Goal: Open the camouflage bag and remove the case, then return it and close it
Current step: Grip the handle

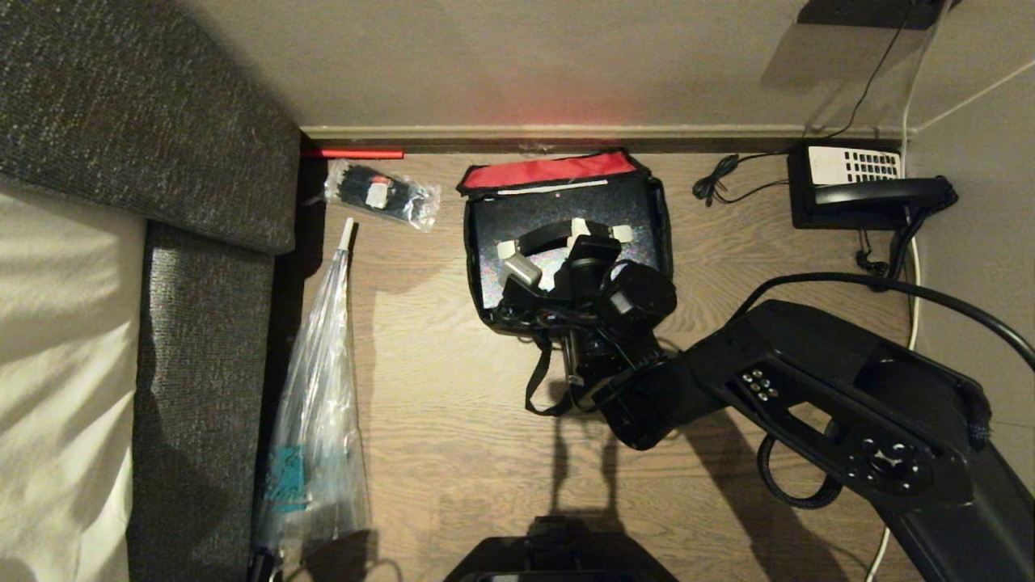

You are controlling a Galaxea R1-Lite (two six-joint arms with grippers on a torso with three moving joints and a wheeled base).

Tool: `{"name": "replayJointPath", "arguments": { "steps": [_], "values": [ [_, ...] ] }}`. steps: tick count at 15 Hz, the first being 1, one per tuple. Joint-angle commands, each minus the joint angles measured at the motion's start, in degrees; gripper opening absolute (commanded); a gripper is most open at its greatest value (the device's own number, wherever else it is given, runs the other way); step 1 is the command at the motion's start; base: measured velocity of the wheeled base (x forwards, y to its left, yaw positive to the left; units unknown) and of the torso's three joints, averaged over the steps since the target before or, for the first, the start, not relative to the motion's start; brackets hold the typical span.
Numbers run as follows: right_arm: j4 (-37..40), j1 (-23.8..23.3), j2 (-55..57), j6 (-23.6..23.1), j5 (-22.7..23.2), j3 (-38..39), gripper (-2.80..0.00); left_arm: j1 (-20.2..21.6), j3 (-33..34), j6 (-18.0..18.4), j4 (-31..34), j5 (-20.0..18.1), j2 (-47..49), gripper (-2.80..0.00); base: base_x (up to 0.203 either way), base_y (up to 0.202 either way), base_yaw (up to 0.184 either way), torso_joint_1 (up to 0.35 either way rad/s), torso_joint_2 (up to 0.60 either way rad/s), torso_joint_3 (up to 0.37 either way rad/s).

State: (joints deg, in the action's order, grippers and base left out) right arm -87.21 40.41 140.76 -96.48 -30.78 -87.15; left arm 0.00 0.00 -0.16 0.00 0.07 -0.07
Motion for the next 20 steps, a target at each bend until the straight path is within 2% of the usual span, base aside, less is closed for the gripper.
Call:
{"name": "replayJointPath", "arguments": {
  "steps": [1, 20],
  "values": [
    [-0.5, 0.5, -0.2, -0.5, -0.1, 0.0, -2.80, 0.0, 0.1, 0.0, 0.0, 0.0, 0.1, -2.80, 0.000, 0.000, 0.000, 0.000, 0.00, 0.000],
    [-0.5, 1.3, 0.4, -1.0, -0.1, -0.4, -2.80, 0.0, 0.0, 0.0, 0.0, 0.0, 0.1, -2.80, 0.000, 0.000, 0.000, 0.000, 0.00, 0.000]
  ]
}}
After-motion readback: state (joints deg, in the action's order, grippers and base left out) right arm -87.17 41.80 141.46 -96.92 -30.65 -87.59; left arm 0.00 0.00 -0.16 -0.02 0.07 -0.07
